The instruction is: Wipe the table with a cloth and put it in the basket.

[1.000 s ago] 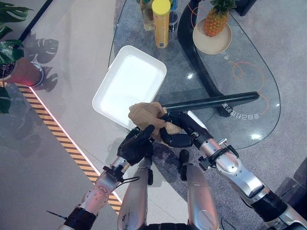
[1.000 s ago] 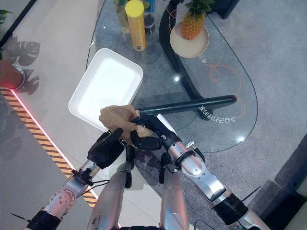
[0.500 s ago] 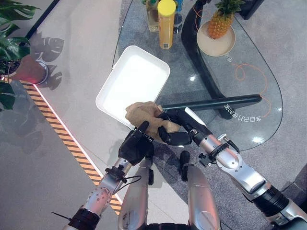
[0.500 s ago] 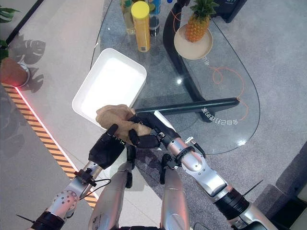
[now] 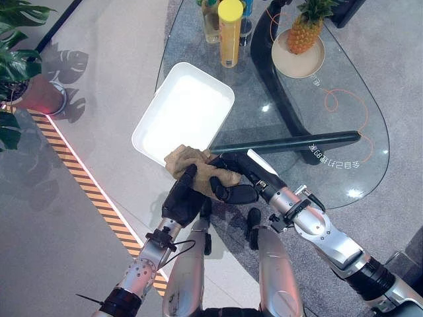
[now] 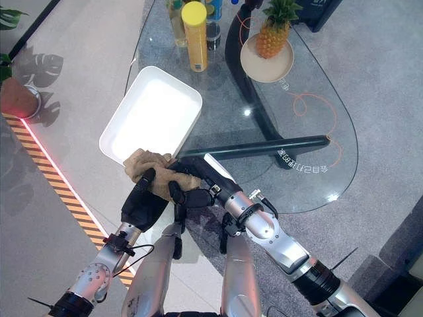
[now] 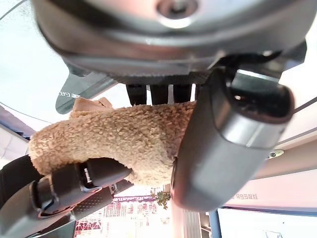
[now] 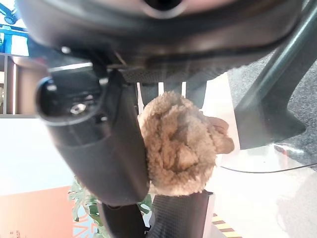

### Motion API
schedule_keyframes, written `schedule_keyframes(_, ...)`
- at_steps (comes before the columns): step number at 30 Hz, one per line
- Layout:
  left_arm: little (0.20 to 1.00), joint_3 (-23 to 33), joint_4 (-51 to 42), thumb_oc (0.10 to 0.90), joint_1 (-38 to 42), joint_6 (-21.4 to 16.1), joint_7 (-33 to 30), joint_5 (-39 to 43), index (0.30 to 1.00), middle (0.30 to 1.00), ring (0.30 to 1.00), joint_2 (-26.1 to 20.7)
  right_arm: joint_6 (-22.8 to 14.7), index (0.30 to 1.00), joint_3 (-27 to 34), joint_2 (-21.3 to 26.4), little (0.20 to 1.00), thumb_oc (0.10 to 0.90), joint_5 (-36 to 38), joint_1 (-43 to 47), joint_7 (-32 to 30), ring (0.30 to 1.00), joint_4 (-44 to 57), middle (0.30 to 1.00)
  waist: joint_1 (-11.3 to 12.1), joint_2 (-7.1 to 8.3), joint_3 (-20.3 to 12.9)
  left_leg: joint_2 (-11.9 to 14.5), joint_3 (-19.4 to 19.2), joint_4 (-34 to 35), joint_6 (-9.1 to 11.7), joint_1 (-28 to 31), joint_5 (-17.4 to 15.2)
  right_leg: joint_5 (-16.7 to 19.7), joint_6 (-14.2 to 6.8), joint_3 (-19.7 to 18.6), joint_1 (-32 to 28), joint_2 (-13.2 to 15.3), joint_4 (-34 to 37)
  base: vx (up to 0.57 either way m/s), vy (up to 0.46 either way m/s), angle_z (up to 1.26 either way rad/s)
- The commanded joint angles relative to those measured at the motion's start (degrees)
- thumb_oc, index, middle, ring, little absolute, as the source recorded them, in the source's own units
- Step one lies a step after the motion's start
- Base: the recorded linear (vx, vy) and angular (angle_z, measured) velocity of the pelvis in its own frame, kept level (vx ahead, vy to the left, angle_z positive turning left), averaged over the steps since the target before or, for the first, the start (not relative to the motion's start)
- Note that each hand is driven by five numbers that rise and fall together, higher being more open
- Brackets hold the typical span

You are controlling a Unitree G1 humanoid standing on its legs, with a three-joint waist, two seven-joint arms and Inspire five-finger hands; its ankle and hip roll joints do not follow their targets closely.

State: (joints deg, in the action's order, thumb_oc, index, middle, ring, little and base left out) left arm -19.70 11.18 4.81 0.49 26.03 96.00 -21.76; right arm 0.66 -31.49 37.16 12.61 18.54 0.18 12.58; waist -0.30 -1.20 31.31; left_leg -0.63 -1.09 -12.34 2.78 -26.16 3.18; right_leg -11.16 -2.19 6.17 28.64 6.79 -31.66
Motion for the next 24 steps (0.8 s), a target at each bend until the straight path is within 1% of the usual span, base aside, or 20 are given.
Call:
schedule_keyframes(1,0.2,1.23,-12.94,0.1,3.53,0.85,9.87,4.35,0.3,0.3,0.3,1.89,-2.75,0.3,-0.21,-1.16,0.2,0.1,0.02,1.04,0.75,0.3,4.42,0.3,-0.55,2.81,-1.52,-4.68,-1.12,-12.16,-3.85,-3.19,-6.41,11.09,-0.33,-4.59,-6.77,-4.19,18.71,0.0,0.0,0.0)
schedule_keyframes(3,0.2,1.21,-13.02,0.1,3.51,0.84,9.78,4.4,0.3,0.3,0.3,1.89,-2.67,0.3,-0.04,-1.18,0.2,0.1,0.1,1.02,0.38,0.3,4.49,0.3,-0.55,2.81,-1.52,-4.68,-1.11,-12.2,-3.86,-3.2,-6.45,11.09,-0.33,-4.6,-6.82,-4.2,18.73,0.0,0.0,0.0)
schedule_keyframes(4,0.2,1.21,-12.78,0.1,3.46,0.85,9.93,4.54,0.3,0.3,0.3,1.91,-2.96,0.3,0.19,-1.31,0.2,0.1,0.34,0.88,-1.32,0.3,4.19,0.3,-0.57,2.82,-1.52,-4.64,-1.11,-12.33,-3.83,-3.2,-6.52,11.11,-0.36,-4.64,-6.94,-4.16,18.76,0.0,0.0,0.0)
schedule_keyframes(6,0.2,1.2,-12.64,0.1,3.41,0.81,9.93,4.39,0.3,0.3,0.3,2.08,-3.24,0.3,0.39,-1.58,0.2,0.1,0.33,0.74,-2.61,0.3,3.93,0.3,-0.58,2.85,-1.52,-4.6,-1.12,-12.31,-3.84,-3.12,-6.55,11.11,-0.38,-4.66,-7.06,-4.15,18.82,0.0,0.0,0.0)
schedule_keyframes(7,0.2,1.22,-12.73,0.1,3.17,0.73,9.97,4.21,0.3,0.3,0.3,2.2,-3.99,0.352,1.01,-2.01,0.26,0.16,-0.54,0.32,-4.39,0.352,3.82,0.352,-0.61,2.9,-1.52,-4.58,-1.12,-12.29,-3.85,-3.1,-6.63,11.14,-0.42,-4.69,-7.19,-4.19,18.97,0.0,0.0,0.0)
schedule_keyframes(8,0.2,1.27,-12.78,0.1,3.02,0.62,9.97,4.19,0.3,0.3,0.3,2.35,-4.51,0.9,1.42,-2.37,0.9,0.8,-1.63,-0.03,-5.29,0.9,4.06,0.9,-0.72,2.92,-1.52,-4.47,-1.2,-12.34,-3.84,-3.12,-6.71,11.14,-0.47,-4.72,-7.06,-4.22,18.92,0.0,0.0,0.0)
schedule_keyframes(17,0.2,2.08,-13.26,0.1,2.1,0.46,9.71,3.44,0.3,0.3,0.3,2.74,-6.69,0.9,5.51,-2.59,0.9,0.8,-1.59,-1.91,-9.78,0.9,5.7,0.9,-1.2,3.14,-1.52,-4.19,-1.5,-12.21,-3.98,-2.89,-7.01,11.36,-0.69,-5.19,-7.34,-4.31,19.32,0.0,0.001,0.0)
schedule_keyframes(24,0.2,2.76,-13.45,0.1,1.47,0.74,9.64,2.84,0.3,0.3,0.3,3.08,-8.05,0.9,8.1,-3.29,0.9,0.8,-1.93,-3.37,-11.55,0.9,6.49,0.9,-1.43,3.31,-1.52,-3.99,-1.72,-12.26,-4.15,-2.92,-7.27,11.52,-0.84,-5.44,-7.38,-4.35,19.51,0.0,0.0,0.0)
